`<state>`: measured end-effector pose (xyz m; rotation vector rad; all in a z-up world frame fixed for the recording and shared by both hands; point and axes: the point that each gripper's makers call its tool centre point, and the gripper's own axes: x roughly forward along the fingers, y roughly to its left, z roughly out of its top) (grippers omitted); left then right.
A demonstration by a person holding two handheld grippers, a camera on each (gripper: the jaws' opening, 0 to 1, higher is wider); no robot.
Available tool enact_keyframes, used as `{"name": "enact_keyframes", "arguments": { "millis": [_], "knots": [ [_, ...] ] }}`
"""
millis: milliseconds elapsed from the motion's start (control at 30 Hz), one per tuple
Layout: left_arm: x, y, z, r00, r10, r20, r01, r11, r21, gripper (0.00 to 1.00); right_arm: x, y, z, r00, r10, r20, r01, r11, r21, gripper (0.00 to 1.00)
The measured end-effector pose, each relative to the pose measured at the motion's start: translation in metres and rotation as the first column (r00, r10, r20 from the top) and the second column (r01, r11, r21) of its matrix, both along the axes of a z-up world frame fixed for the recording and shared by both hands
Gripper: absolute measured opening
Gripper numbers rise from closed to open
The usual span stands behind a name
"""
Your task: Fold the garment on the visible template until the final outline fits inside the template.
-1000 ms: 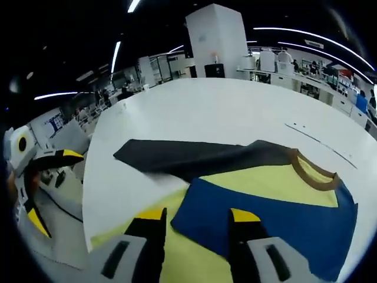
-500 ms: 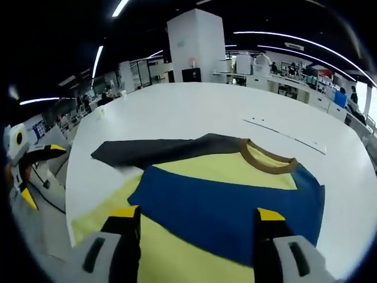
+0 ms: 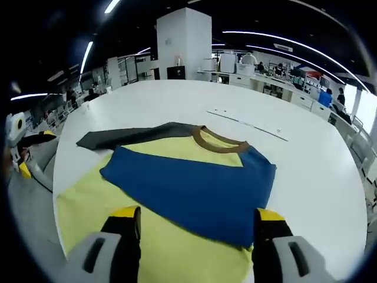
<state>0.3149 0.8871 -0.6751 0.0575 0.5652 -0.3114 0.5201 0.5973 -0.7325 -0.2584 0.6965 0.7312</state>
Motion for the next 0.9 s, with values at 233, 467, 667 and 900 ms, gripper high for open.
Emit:
{"name": "enact_keyframes", "arguments": {
  "millis": [233,467,667,900],
  "knots": [
    [0.001,-0.005,0.0,1.0,-0.006,0.0,0.006,1.0,-0.008,0.99,0.004,-0.035,-0.01,0.997,-0.071,-0.02,0.071,0.998,0.001,0.6],
    [0.0,-0.006,0.0,1.0,-0.006,-0.005,0.006,1.0,-0.01,0.99,0.008,-0.059,-0.019,0.995,-0.098,0.005,0.098,0.994,-0.057,0.3],
    [0.0,-0.004,0.0,1.0,0.005,-0.004,-0.005,1.0,-0.018,0.99,0.012,-0.068,-0.025,0.993,-0.114,0.011,0.115,0.989,-0.093,0.15],
    [-0.001,-0.002,-0.001,1.0,0.021,-0.01,-0.022,1.0,-0.022,0.97,0.013,-0.066,-0.032,0.995,-0.103,0.003,0.103,0.988,-0.116,0.1]
  ]
}}
